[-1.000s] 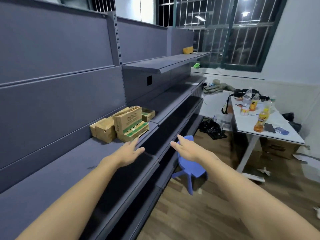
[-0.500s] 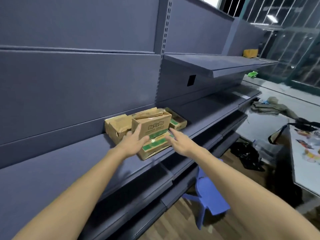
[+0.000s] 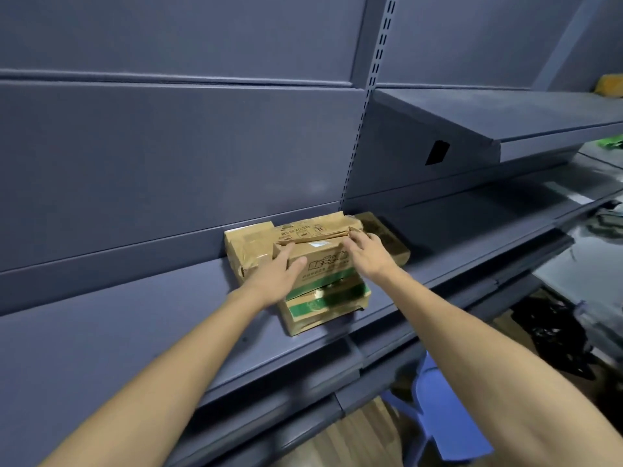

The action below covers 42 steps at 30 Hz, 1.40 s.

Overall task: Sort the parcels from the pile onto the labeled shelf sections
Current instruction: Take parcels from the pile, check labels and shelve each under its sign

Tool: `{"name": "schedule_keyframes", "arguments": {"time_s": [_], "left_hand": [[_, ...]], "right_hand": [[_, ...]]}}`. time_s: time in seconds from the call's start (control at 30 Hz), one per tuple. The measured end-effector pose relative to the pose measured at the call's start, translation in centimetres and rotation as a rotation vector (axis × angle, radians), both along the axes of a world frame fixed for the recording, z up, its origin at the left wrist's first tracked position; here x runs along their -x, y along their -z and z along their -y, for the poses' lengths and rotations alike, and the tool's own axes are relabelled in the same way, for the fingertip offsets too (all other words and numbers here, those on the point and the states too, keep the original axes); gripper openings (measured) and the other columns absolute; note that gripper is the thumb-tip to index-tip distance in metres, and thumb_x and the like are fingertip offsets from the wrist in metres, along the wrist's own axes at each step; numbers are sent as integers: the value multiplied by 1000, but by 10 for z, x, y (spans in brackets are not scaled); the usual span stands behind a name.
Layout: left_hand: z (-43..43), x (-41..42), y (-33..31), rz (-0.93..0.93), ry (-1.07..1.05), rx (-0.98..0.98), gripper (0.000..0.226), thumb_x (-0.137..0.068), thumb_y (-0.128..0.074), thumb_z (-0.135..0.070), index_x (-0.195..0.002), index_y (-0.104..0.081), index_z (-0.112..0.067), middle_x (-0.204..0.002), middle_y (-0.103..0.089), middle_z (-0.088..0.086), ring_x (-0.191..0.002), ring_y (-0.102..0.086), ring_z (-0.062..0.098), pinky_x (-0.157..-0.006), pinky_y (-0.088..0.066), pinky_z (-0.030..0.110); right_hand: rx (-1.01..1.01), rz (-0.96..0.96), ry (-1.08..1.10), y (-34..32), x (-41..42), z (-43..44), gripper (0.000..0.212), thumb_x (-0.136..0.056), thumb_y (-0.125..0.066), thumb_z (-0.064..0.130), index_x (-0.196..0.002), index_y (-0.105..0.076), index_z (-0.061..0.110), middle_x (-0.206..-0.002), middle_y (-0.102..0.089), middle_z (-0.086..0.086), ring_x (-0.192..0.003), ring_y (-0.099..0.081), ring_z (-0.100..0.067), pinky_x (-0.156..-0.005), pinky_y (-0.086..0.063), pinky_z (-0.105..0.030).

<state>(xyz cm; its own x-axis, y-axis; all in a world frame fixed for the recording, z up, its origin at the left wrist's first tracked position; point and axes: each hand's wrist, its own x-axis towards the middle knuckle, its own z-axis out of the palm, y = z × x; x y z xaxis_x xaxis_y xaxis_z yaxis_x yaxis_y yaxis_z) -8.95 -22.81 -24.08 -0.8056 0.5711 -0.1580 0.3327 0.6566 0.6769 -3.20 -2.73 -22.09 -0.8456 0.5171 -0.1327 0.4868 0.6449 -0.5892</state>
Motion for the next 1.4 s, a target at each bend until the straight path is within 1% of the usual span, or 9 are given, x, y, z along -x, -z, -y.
{"name": "schedule_keyframes", "arguments": {"time_s": [0.27, 0.37, 0.5, 0.6, 0.77, 0.9, 1.03, 1.2, 1.4], "left_hand": [[-4, -34, -21, -22, -116, -191, 36, -101, -30, -42, -129, -42, -24, -126, -53, 4, -104, -50, 20, -73, -40, 29], [6, -51, -20, -53, -156, -243, 32, -98, -37, -39, -128, -43, -29, -130, -48, -1, -106, -54, 22, -86, -44, 32], [16, -85, -19, -158, -112, -296, 32, -98, -44, -25, -130, -42, -31, -135, -40, -13, -112, -42, 1, -80, -33, -1], [20, -110, -15, -183, -94, -371, 32, -96, -49, -18, -120, -43, -38, -139, -37, -14, -123, -39, -1, -97, -36, 16], [20, -138, -13, -35, -172, -577, 41, -91, -55, -12, -104, -37, -47, -130, -42, -19, -120, -49, 1, -96, -49, 37], [13, -146, -16, -120, -175, -523, 25, -91, -51, -42, -113, -44, -51, -125, -35, -18, -115, -40, -13, -96, -45, 30], [7, -154, -20, -63, -262, -487, 5, -94, -48, -40, -98, -47, -43, -118, -42, -15, -106, -42, -13, -90, -39, 25], [8, -174, -25, -5, -325, -432, 11, -96, -45, -36, -90, -37, -31, -92, -59, -11, -72, -50, 3, -57, -35, 10], [41, -206, -30, -57, -513, -411, 11, -94, -48, -32, -89, -39, -33, -76, -54, -7, -57, -45, 2, -58, -35, 16]], "right_hand": [[65, -227, 67, -8, -23, -16, 24, -92, -57, 29, -113, -57, 16, -128, -43, -8, -79, -46, -5, -79, -35, -23], [64, -336, 28, -11, -52, -9, 26, -90, -59, 27, -115, -60, 17, -122, -49, -2, -91, -52, -4, -77, -38, -18], [38, -407, 49, -4, -95, 2, 22, -90, -61, 23, -110, -68, 18, -113, -58, 5, -105, -52, -7, -82, -35, -9], [113, -500, 114, 5, -128, 12, 17, -86, -67, 16, -101, -66, 23, -112, -57, 2, -102, -55, -10, -75, -36, 1], [252, -585, 177, 17, -169, 24, 50, -78, -72, 16, -109, -45, 44, -115, -50, 1, -105, -53, -9, -84, -46, -24], [229, -603, 187, 12, -183, 24, 35, -86, -69, 20, -119, -58, 29, -118, -43, 1, -101, -45, 15, -79, -37, -1], [239, -624, 218, 11, -191, 26, 11, -87, -66, 33, -94, -58, 31, -112, -49, 0, -94, -49, 7, -78, -38, -7], [181, -672, 224, 19, -194, 29, 27, -79, -53, 59, -78, -48, 32, -94, -54, 7, -94, -47, -18, -78, -41, -32], [273, -662, 75, 25, -196, 58, 28, -70, -52, 56, -95, -55, 42, -107, -49, 15, -109, -39, 1, -84, -31, -6]]}}
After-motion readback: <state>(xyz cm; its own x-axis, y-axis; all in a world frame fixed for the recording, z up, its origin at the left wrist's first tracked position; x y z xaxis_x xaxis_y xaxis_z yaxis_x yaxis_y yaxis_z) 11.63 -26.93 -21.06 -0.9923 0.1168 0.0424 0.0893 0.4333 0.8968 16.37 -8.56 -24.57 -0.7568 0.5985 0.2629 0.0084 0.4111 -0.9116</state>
